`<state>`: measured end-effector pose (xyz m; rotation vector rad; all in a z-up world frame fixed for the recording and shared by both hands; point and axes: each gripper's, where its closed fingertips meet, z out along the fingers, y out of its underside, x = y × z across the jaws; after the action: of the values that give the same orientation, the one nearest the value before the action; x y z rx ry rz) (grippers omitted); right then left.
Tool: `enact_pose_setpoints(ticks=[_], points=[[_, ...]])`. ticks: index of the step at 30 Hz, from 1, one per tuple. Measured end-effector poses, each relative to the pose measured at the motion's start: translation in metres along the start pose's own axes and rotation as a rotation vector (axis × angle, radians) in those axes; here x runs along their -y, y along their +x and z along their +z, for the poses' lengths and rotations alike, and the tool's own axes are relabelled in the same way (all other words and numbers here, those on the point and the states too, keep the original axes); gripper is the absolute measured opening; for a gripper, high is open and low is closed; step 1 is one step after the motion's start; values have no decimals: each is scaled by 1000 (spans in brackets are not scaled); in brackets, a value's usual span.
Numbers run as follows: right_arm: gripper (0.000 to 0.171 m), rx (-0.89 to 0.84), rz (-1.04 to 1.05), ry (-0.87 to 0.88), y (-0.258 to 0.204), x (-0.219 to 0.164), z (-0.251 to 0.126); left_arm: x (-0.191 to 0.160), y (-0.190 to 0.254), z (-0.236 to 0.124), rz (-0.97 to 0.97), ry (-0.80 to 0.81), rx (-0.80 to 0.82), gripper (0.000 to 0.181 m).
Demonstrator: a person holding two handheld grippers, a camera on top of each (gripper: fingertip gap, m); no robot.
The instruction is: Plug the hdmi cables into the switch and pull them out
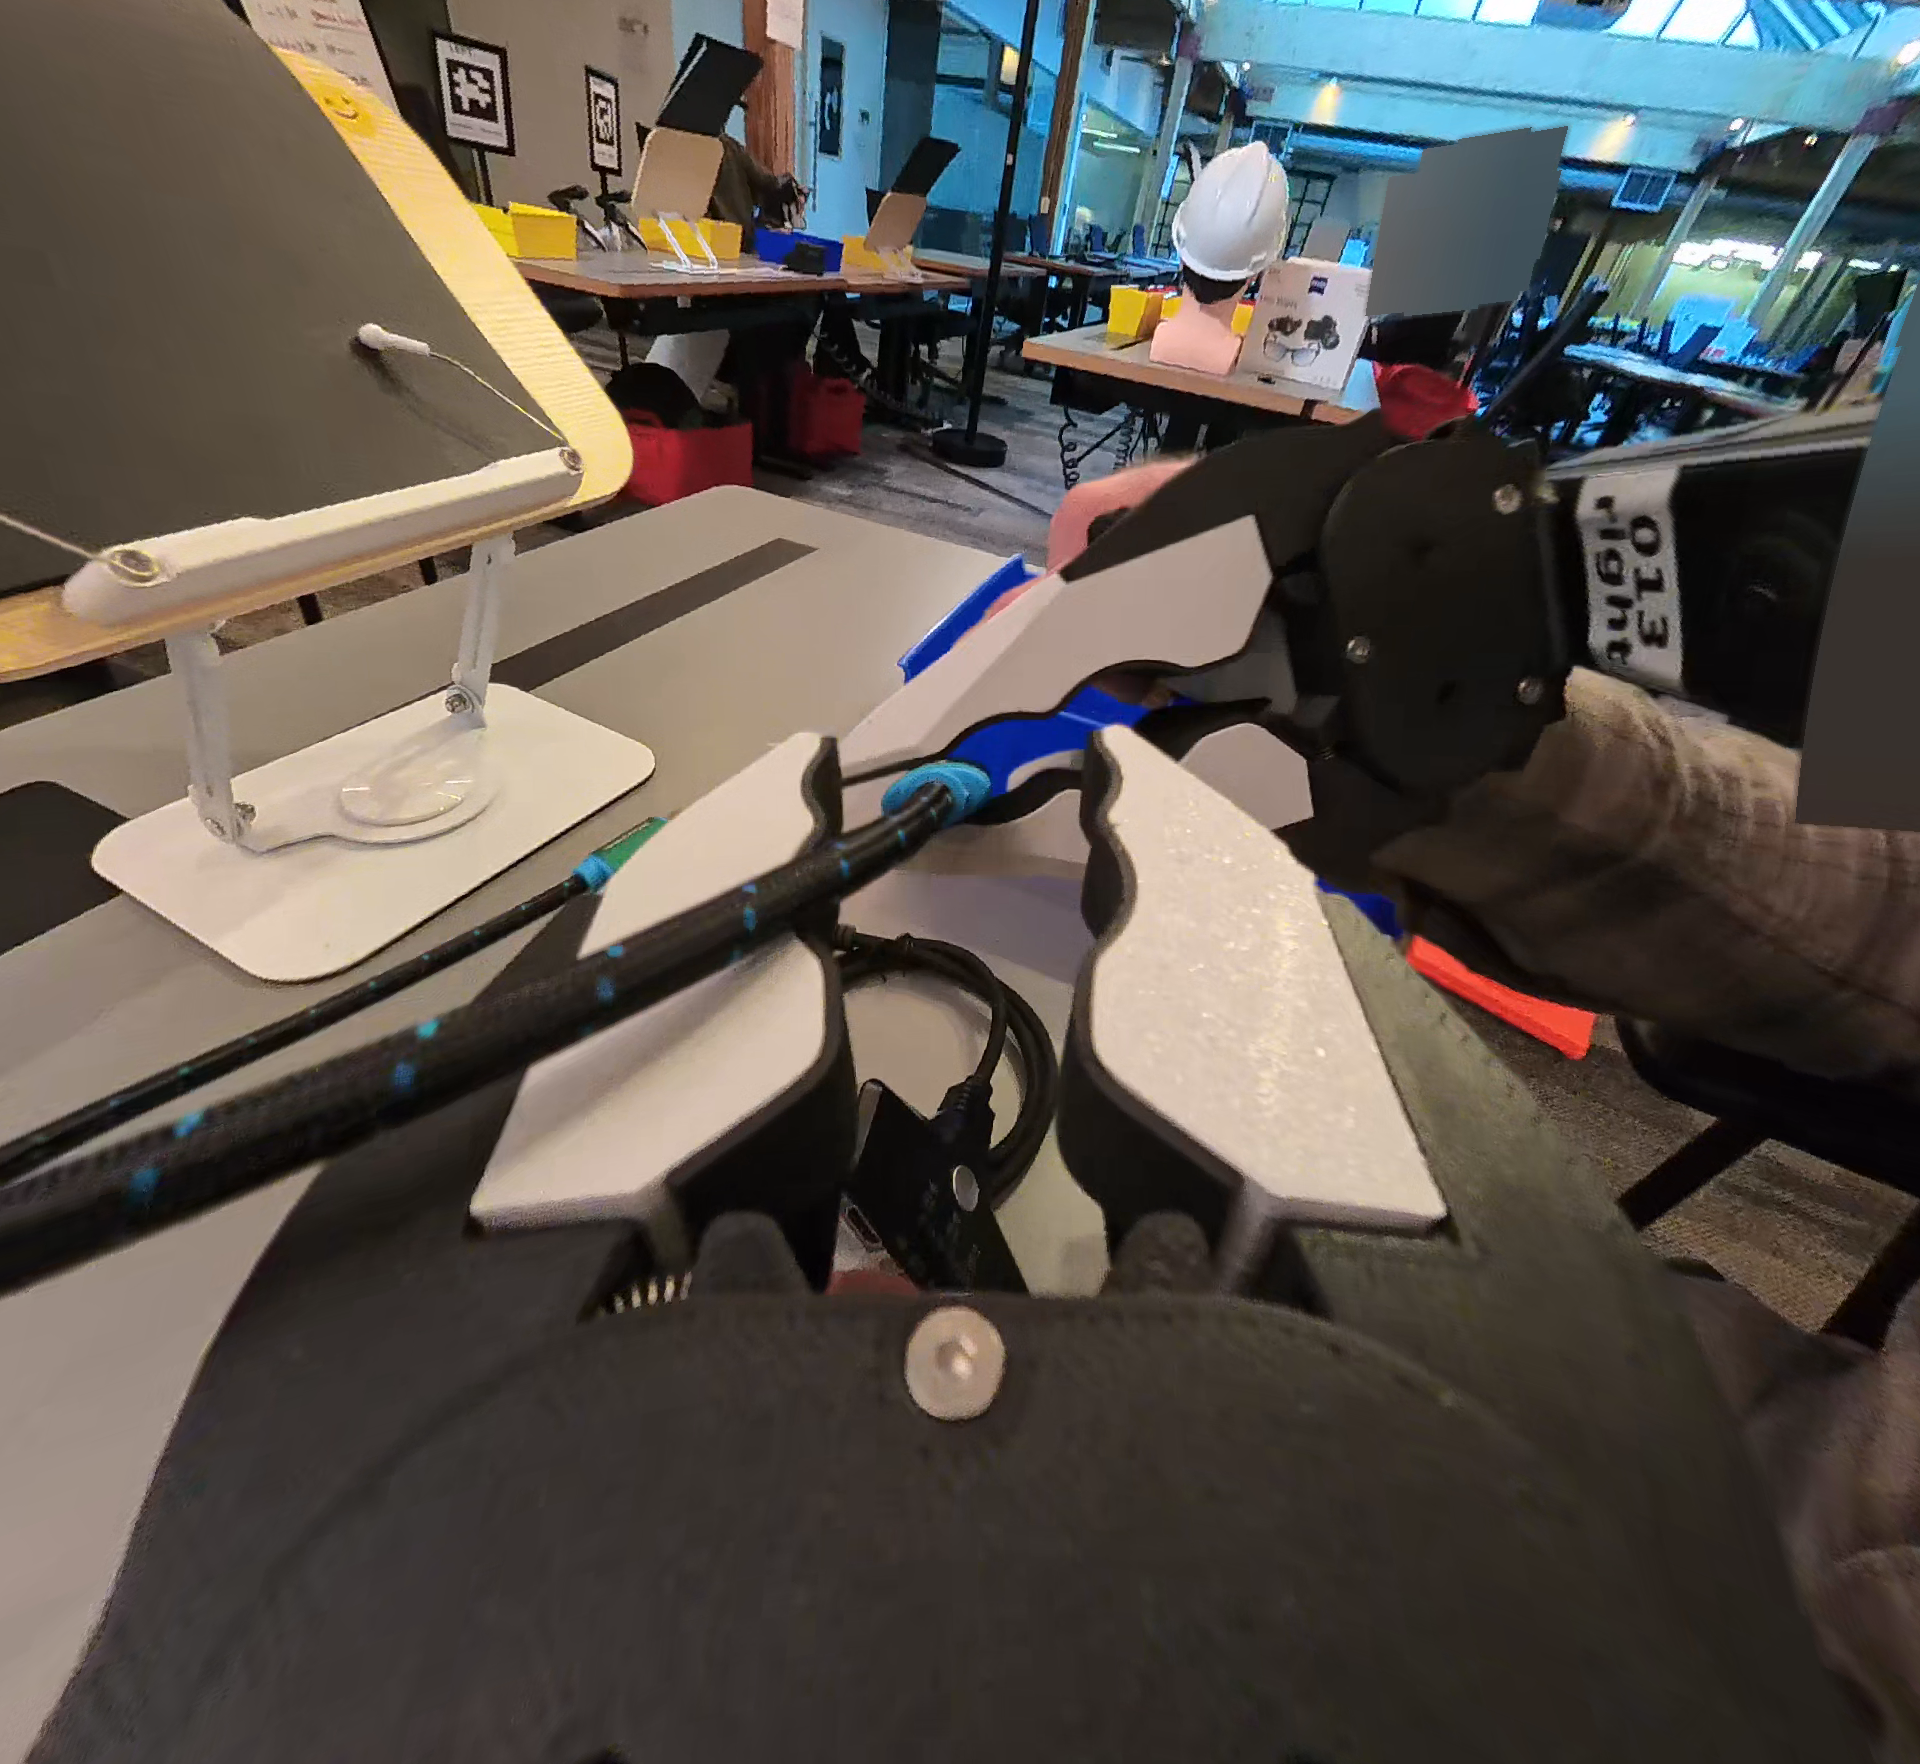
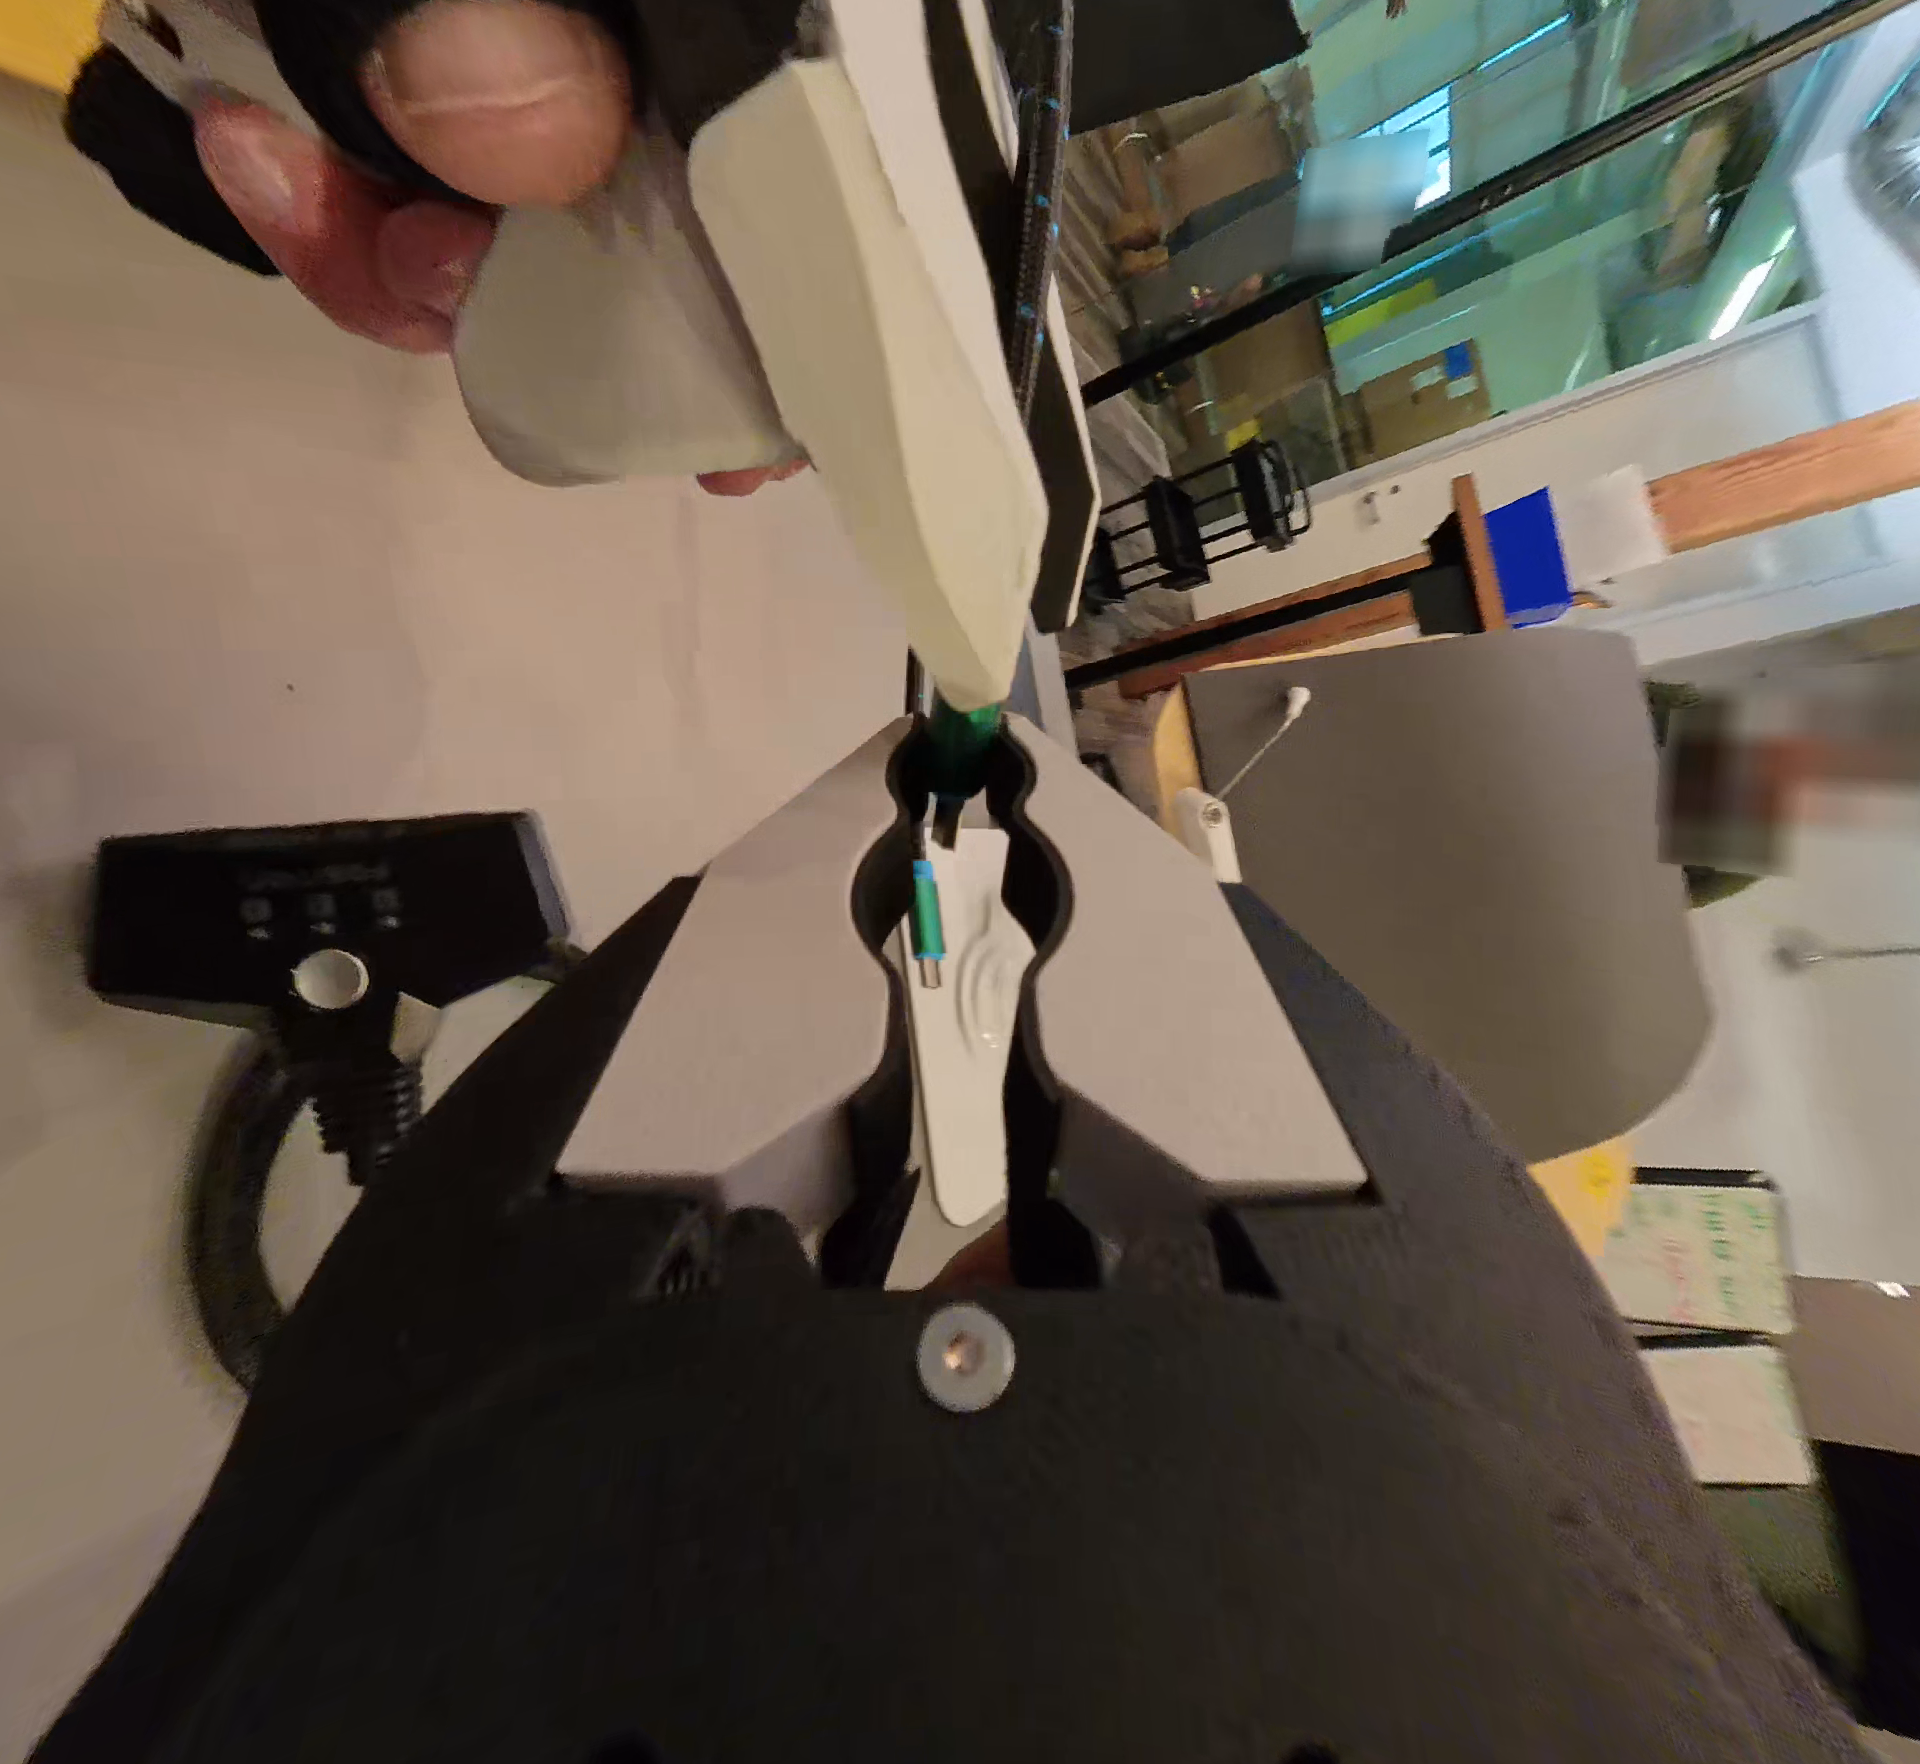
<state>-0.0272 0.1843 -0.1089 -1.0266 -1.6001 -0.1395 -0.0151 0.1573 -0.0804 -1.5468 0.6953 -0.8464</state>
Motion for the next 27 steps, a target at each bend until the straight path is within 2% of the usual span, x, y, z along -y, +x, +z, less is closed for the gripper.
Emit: enact_pose_setpoints(ticks=[11, 17, 27], points=[[8, -73, -212, -10, 4, 6, -6, -12, 10, 3, -19, -116, -57, 33], [8, -93, -236, -7, 6, 9, -6, -11, 5, 3, -52, -107, -39, 21], [9, -114, -223, 4, 9, 9, -5, -9, 2, 3, -26, -86, -6, 20]])
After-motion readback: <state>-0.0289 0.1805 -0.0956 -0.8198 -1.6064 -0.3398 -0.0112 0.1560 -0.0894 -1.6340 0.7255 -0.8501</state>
